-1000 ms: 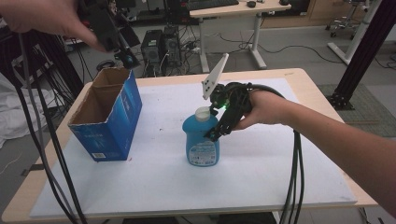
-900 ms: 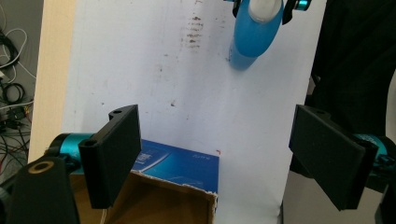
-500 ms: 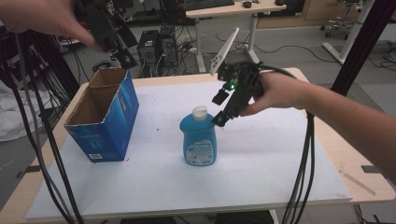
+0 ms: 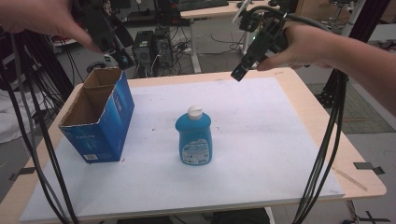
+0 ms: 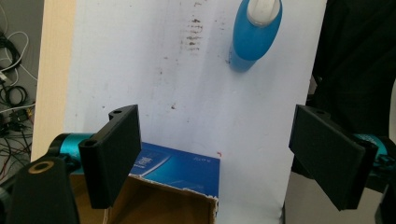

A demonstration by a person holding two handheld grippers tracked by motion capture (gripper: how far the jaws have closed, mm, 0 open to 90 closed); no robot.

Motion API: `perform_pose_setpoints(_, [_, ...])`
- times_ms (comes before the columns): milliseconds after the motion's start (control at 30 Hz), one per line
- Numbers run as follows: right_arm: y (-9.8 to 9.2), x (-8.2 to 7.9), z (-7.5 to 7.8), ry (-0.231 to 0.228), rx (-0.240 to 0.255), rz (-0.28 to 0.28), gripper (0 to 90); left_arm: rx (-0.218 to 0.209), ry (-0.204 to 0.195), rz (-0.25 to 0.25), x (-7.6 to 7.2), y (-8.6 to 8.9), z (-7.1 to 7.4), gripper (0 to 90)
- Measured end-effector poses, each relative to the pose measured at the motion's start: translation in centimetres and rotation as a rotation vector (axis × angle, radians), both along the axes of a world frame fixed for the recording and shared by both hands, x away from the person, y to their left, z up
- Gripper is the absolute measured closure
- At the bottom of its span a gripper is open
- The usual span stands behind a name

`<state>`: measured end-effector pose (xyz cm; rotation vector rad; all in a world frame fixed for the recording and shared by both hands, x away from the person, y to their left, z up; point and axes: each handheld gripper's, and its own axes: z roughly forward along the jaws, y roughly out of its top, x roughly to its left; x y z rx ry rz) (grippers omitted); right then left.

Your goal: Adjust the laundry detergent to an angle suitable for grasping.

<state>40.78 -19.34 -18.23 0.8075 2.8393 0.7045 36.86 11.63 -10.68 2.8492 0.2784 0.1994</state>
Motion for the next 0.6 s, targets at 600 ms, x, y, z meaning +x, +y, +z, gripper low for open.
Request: perform_pose_setpoints(600, [-3.5,1.4,4.0,-0.035,-0.064,-0.261,20.6,0.010,-0.012,0.038,0.5,0.2,-0.1,17.0])
